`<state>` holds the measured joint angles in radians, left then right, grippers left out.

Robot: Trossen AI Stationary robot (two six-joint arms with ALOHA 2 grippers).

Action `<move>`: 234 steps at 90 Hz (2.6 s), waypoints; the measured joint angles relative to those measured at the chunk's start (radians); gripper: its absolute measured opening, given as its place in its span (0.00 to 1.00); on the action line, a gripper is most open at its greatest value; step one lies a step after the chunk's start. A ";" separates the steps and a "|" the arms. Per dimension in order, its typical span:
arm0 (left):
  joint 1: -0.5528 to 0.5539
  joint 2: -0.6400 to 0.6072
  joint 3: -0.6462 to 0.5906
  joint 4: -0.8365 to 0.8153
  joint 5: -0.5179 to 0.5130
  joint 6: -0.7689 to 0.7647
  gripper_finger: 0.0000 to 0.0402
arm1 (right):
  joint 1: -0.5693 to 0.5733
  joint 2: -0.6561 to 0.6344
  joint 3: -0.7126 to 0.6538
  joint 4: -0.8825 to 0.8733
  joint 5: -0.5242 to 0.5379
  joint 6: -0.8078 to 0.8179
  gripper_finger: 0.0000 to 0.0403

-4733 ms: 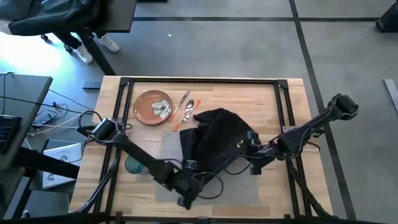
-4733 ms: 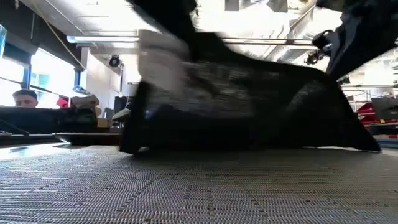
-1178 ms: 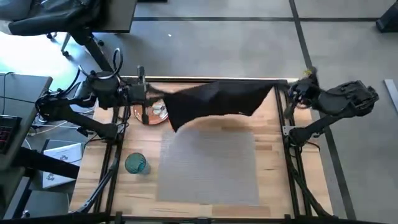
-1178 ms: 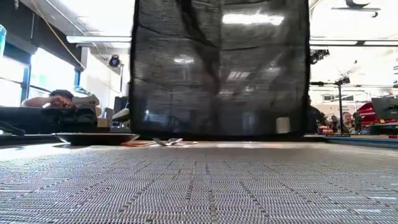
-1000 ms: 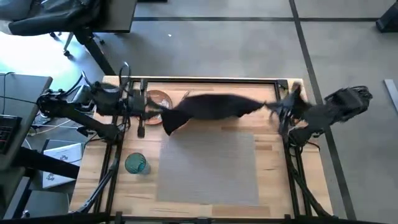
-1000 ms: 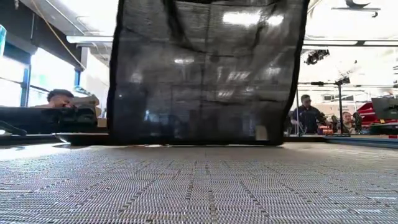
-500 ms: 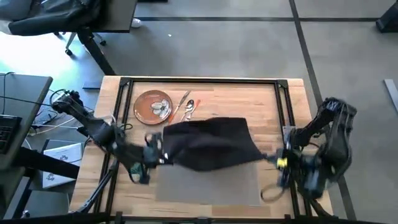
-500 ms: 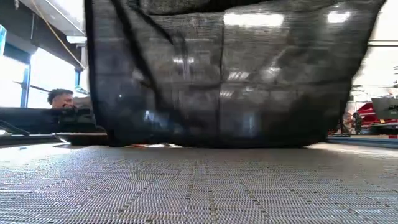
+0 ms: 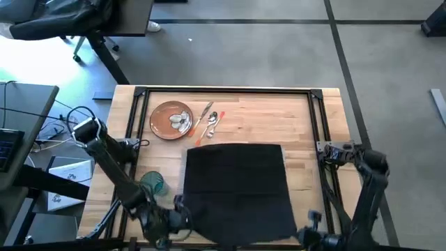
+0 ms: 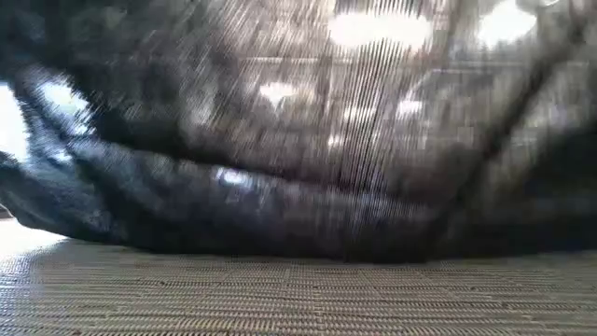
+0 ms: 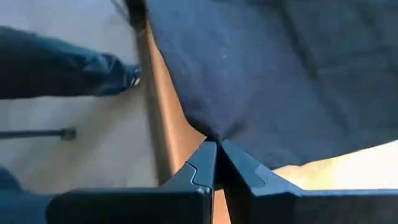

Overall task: Set table place
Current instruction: Fold the black napkin

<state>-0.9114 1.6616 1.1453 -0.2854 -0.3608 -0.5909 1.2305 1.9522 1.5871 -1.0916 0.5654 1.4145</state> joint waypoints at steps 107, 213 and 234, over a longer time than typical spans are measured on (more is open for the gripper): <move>0.275 -0.104 -0.224 -0.462 -0.561 -0.214 0.00 | -0.510 -0.075 -0.457 -0.361 0.089 0.231 0.00; 0.464 -0.104 -0.310 -0.376 -0.491 -0.063 0.08 | -0.670 -0.075 -0.622 -0.194 0.143 0.208 0.11; 0.481 -0.104 -0.300 -0.382 -0.470 0.009 0.30 | -0.675 -0.075 -0.602 -0.292 0.160 0.200 0.34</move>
<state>-0.4301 1.5574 0.8456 -0.6675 -0.8308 -0.5818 0.5556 1.8774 0.9854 -1.3833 0.7250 1.6145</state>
